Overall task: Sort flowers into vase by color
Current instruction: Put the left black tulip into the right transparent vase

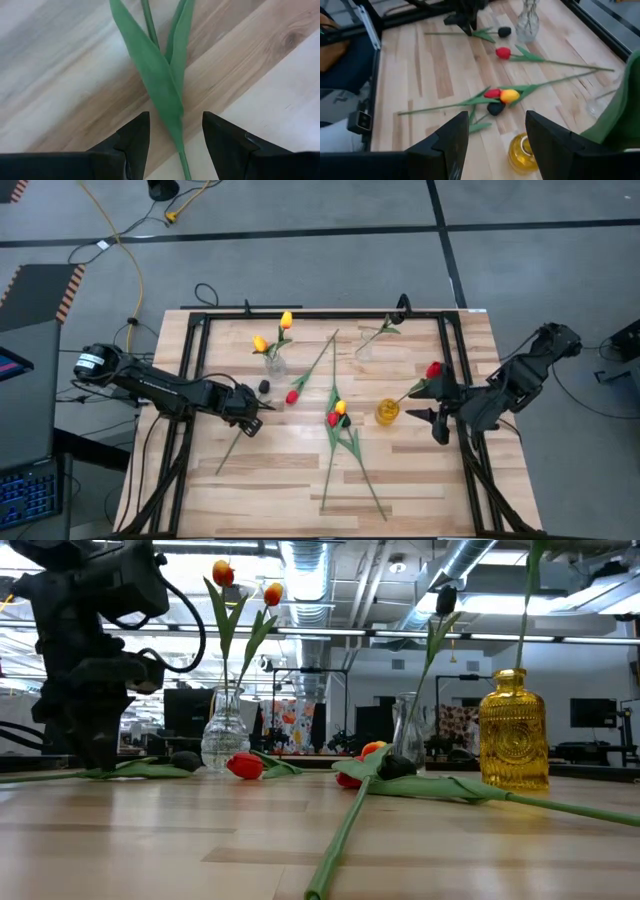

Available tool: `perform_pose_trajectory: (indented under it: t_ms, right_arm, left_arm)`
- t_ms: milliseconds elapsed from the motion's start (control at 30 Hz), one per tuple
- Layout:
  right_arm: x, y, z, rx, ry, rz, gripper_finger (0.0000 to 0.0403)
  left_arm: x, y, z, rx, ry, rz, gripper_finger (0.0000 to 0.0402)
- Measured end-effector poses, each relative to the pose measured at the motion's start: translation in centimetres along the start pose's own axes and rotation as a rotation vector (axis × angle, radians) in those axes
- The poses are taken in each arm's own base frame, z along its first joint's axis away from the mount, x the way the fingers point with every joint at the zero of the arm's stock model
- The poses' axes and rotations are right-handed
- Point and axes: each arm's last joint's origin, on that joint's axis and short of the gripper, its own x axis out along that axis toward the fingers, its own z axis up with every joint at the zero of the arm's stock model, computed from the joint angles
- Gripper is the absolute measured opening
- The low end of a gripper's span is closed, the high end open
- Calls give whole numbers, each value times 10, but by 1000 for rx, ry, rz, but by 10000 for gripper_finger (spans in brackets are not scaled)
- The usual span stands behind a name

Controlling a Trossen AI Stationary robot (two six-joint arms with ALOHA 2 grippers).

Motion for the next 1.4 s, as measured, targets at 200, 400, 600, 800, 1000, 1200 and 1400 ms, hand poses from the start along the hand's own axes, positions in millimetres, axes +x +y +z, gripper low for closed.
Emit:
perform_pose_trajectory:
  t_ms: [200,400,600,800,1000,1200,1400]
  right_arm:
    - [-2,-2,1,5,-9,7,222]
    - [7,4,-4,30,52,-25,222]
    - [23,16,-11,26,159,-17,222]
    - [32,18,-22,95,298,-81,222]
    - [36,20,-30,177,407,-114,222]
    - [35,21,-34,235,518,-93,222]
    - [25,18,-40,289,666,-68,222]
  left_arm:
    - [3,2,-2,-5,-1,-3,169]
    - [4,2,-2,-5,-6,-6,169]
    - [4,1,-1,-7,-11,-15,169]
    - [4,1,-1,-3,-14,-17,169]
    - [4,1,-1,-1,-16,-20,169]
    - [4,1,-1,2,-18,-23,169]
    - [4,1,-1,22,-18,-23,169]
